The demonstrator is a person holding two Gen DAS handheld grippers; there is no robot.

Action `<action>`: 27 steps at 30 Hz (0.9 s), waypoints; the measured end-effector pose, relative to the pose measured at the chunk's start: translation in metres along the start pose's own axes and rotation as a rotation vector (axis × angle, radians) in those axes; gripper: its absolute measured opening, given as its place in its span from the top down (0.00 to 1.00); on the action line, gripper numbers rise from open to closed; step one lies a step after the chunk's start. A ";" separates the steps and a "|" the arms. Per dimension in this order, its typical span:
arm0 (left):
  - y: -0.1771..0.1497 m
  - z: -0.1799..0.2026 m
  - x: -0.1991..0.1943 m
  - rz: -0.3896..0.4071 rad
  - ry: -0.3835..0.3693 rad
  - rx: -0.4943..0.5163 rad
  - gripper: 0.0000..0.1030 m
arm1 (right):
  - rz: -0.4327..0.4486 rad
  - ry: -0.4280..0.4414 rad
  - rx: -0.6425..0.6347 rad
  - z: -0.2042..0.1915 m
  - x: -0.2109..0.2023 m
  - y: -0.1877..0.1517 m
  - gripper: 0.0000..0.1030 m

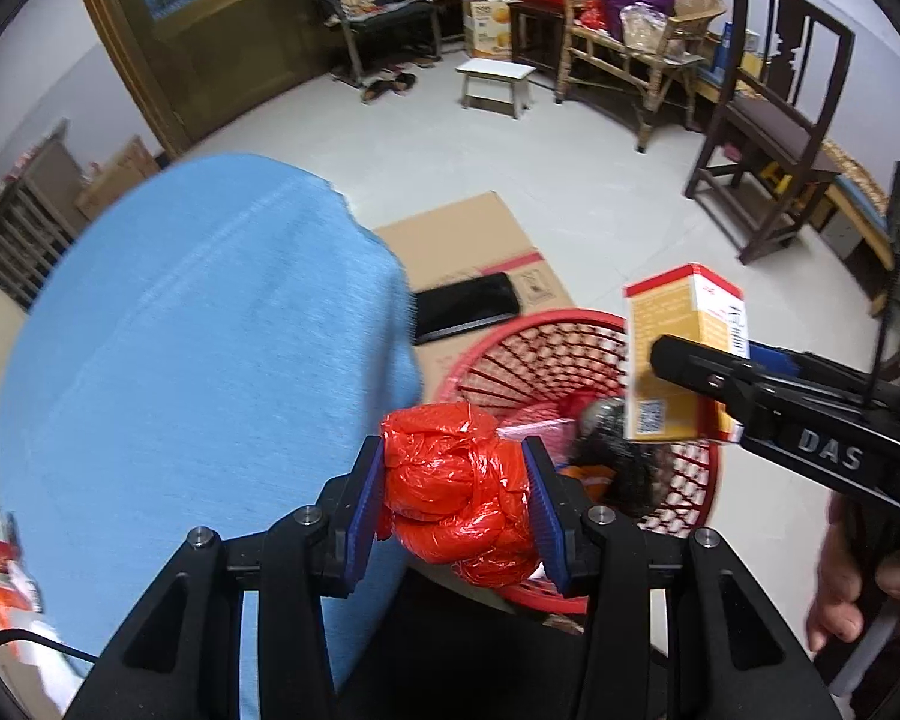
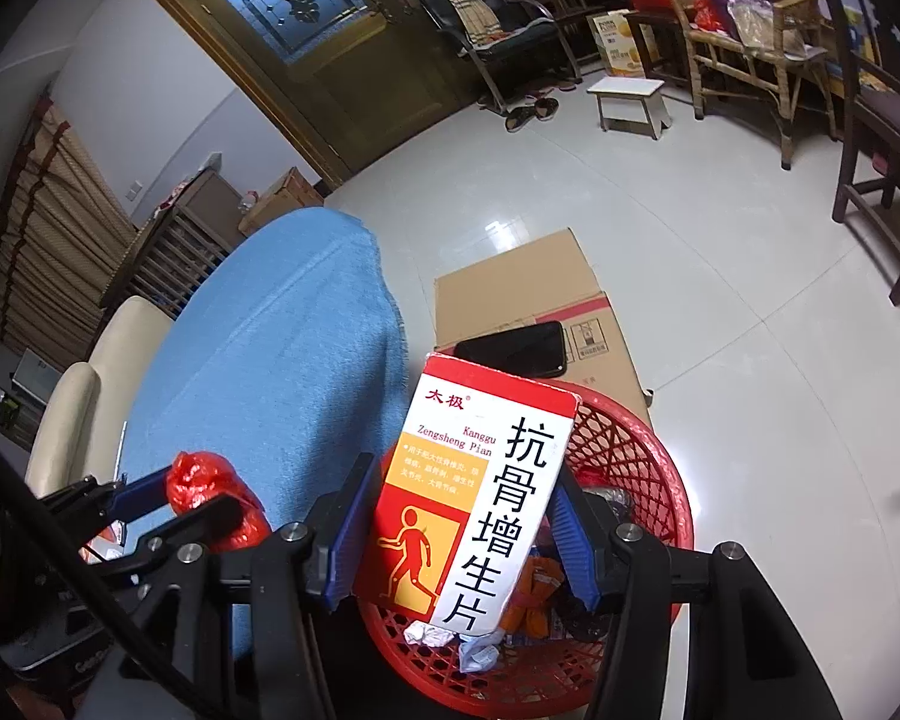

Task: Collect trash
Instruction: 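Carry the medicine box and red bag over the red wastebasket with both grippers, then open both grippers to drop the box and red bag into the wastebasket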

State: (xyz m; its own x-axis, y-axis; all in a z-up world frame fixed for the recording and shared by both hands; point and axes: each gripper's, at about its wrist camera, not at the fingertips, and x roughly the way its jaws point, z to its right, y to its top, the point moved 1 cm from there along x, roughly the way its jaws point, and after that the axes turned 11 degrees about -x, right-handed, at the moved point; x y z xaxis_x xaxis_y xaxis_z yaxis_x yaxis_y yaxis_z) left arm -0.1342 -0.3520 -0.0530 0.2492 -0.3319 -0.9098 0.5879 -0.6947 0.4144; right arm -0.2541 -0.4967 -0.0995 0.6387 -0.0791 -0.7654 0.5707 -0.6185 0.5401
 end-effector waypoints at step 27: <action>-0.017 0.021 0.041 -0.147 -0.149 0.024 0.51 | -0.114 -0.047 0.095 0.033 0.022 -0.016 0.42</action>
State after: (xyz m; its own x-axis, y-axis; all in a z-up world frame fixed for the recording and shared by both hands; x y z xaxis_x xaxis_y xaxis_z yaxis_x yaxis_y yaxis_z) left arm -0.1504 -0.3671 -0.0971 0.0448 -0.3152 -0.9480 0.5906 -0.7570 0.2796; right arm -0.2664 -0.5145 -0.1366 0.5461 -0.0394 -0.8368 0.5855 -0.6965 0.4148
